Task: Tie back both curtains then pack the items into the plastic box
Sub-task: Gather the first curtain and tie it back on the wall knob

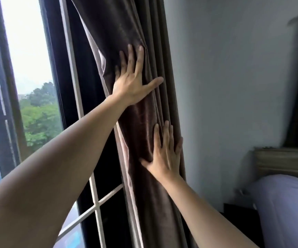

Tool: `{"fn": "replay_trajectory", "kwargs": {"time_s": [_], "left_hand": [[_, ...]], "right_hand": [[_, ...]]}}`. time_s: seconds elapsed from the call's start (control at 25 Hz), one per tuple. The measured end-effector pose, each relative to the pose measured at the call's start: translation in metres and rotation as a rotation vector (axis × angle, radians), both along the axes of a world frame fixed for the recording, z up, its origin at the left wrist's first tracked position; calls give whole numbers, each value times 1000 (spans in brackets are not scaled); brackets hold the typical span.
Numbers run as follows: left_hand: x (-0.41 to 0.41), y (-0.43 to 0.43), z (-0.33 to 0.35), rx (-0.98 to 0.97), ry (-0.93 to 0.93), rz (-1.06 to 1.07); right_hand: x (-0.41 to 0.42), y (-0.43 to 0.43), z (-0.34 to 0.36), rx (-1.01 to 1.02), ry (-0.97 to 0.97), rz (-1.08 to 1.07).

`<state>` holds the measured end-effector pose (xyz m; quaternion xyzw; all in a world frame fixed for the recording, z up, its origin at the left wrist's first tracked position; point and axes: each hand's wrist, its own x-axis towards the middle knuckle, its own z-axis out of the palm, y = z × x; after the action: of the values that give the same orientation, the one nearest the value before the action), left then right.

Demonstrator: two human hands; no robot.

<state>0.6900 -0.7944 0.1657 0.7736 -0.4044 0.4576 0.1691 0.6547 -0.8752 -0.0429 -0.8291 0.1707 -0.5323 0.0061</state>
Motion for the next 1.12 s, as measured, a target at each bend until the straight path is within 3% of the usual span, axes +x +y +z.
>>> {"fn": "replay_trajectory", "kwargs": {"time_s": [0.36, 0.72, 0.92, 1.12], "left_hand": [[39, -69, 10, 68, -6, -99], [94, -127, 11, 56, -81, 44], [107, -134, 3, -3, -94, 133], [91, -124, -16, -40, -31, 156]], "right_hand": [[31, -71, 18, 55, 94, 39], [108, -144, 17, -3, 28, 101], [133, -160, 13, -54, -1, 323], [138, -163, -2, -29, -94, 684]]}}
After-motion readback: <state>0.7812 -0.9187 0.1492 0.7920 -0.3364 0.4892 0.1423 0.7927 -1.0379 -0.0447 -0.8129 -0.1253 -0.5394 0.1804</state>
